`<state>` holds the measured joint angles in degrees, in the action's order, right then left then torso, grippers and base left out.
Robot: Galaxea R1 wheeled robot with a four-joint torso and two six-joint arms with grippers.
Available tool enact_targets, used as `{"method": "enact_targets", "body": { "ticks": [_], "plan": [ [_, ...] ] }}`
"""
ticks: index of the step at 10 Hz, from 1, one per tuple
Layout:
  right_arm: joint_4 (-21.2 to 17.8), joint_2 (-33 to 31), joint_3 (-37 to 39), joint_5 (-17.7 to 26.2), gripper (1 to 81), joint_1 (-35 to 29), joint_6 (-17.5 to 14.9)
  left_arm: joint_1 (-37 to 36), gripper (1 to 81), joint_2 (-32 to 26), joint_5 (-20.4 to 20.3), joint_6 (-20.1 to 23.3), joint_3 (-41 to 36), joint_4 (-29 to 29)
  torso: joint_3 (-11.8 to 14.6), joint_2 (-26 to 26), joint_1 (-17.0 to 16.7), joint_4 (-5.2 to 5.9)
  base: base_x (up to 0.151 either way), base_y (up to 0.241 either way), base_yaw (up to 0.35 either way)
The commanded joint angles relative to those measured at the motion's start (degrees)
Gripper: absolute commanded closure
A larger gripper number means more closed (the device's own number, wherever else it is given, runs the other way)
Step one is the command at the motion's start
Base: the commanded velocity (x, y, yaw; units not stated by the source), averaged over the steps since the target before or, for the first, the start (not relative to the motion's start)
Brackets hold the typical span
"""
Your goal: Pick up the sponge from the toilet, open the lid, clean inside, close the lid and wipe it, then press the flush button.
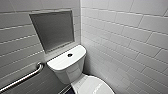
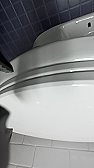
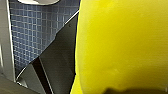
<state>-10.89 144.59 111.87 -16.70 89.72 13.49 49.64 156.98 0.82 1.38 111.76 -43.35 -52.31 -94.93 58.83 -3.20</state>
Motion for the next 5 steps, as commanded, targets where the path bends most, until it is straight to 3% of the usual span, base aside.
{"method": "enact_targets", "body": {
  "ticks": [1, 5],
  "plan": [
    [0.52, -1.39, -0.53, 3.52, 81.1, -1.16, -0.05, -6.97, 1.0, -0.17, 3.75, -0.67, -1.37, -1.2, 0.02, 0.0, 0.0, 0.0, 0.0, 0.0, 0.0],
    [0.43, -0.15, 1.5, 3.52, 81.1, -1.16, 0.22, -7.4, 1.0, 1.85, 1.73, -0.85, -0.5, -1.21, 0.0, 0.0, 0.02, 0.0, 0.0, 0.0, 0.0]
  ]
}}
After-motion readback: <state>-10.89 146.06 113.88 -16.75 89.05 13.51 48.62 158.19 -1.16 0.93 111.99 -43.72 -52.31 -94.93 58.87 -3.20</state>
